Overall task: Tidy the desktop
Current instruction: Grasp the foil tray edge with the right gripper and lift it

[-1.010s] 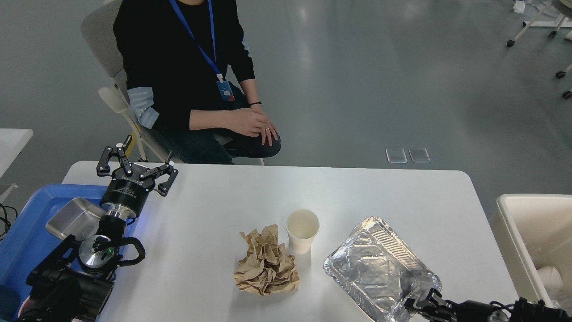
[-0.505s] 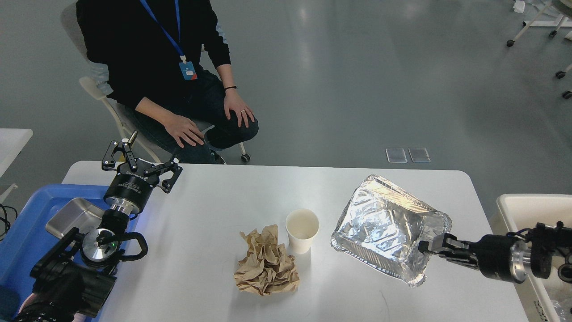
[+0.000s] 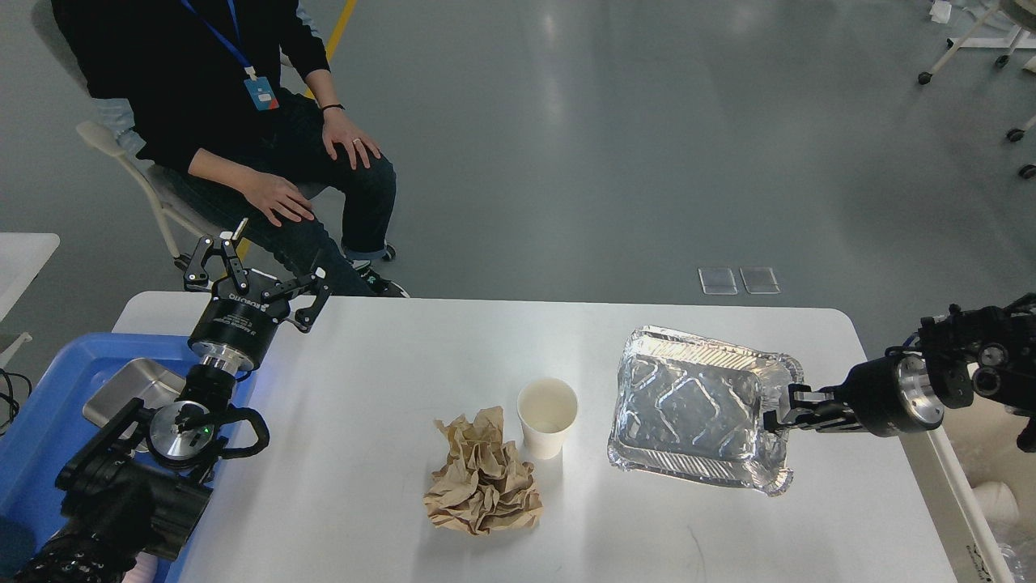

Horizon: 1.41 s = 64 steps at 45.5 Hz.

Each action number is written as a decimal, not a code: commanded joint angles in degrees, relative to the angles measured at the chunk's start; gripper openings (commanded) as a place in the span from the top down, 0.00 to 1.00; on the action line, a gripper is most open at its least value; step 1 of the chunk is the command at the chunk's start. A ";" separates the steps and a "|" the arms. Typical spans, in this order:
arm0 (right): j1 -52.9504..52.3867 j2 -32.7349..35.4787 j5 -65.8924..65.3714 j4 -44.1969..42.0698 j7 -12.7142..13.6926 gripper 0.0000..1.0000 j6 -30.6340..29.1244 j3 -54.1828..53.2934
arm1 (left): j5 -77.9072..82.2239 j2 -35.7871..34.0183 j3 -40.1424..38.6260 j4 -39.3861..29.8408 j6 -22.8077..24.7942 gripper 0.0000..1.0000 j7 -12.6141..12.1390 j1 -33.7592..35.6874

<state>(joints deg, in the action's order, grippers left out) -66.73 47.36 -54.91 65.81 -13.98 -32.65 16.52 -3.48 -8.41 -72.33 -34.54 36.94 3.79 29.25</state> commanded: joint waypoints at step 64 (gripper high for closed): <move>-5.69 -21.70 6.22 -21.69 1.41 1.00 -18.86 0.09 | 30.20 -5.21 0.52 -0.35 -4.16 0.02 3.43 4.24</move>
<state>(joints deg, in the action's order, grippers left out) -71.91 24.73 -48.69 44.16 -12.66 -51.45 16.58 26.50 -13.65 -72.38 -34.69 32.44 10.38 33.53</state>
